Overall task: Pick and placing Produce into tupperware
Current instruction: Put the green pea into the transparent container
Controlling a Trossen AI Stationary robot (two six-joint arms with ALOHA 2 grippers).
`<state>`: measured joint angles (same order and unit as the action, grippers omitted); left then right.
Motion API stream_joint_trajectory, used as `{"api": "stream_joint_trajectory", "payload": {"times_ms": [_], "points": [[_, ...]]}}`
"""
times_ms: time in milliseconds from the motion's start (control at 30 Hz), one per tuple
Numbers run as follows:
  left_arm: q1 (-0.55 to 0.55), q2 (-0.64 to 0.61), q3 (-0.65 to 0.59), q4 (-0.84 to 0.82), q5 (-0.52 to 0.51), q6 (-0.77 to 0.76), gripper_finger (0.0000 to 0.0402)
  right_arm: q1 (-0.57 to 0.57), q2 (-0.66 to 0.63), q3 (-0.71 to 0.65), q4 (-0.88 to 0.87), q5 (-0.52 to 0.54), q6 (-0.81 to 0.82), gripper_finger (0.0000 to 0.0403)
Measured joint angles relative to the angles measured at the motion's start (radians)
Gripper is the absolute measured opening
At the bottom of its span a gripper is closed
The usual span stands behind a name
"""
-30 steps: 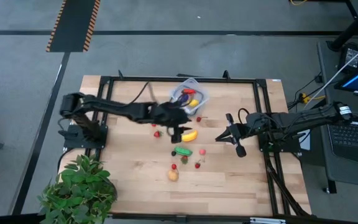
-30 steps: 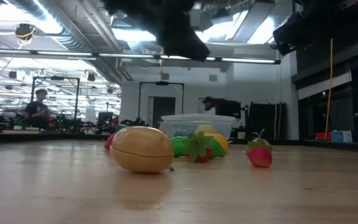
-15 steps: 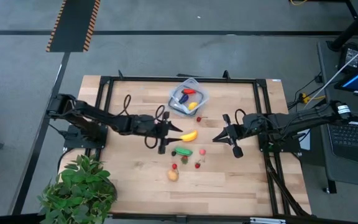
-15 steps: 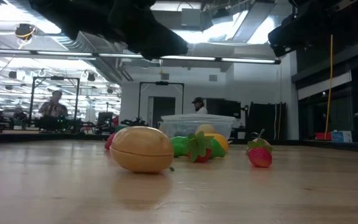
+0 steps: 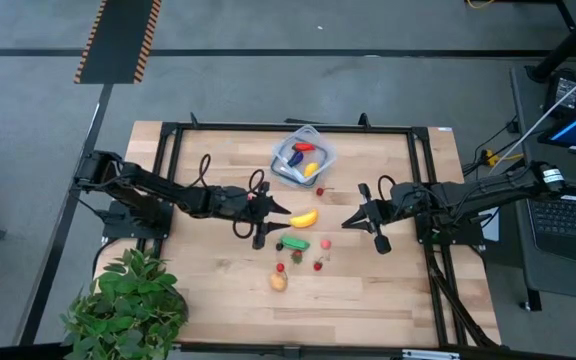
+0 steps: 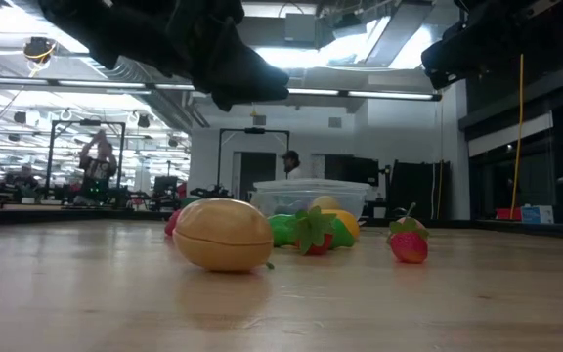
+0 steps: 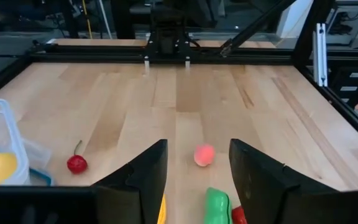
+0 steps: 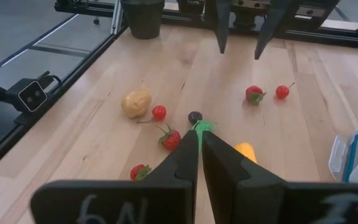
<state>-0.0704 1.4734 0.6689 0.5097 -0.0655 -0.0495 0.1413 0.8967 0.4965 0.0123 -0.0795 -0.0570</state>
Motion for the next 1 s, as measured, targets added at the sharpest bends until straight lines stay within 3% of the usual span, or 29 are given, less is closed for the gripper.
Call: {"api": "stream_joint_trajectory", "payload": {"times_ms": [500, 767, 1000], "points": [[-0.045, 0.001, 0.034, -0.044, -0.004, 0.061, 0.0143, 0.000, 0.000, 0.000, 0.000, 0.000, 0.002, 0.0026], [-0.112, 0.027, 0.244, -0.476, -0.242, 0.130, 0.0149, 0.000, 0.000, 0.000, 0.000, 0.000, 0.003, 0.0026], [-0.158, 0.136, 0.404, -0.665, -0.258, 0.171, 0.0172, 0.000, 0.000, 0.000, 0.000, 0.000, 0.008, 0.0026]]}}
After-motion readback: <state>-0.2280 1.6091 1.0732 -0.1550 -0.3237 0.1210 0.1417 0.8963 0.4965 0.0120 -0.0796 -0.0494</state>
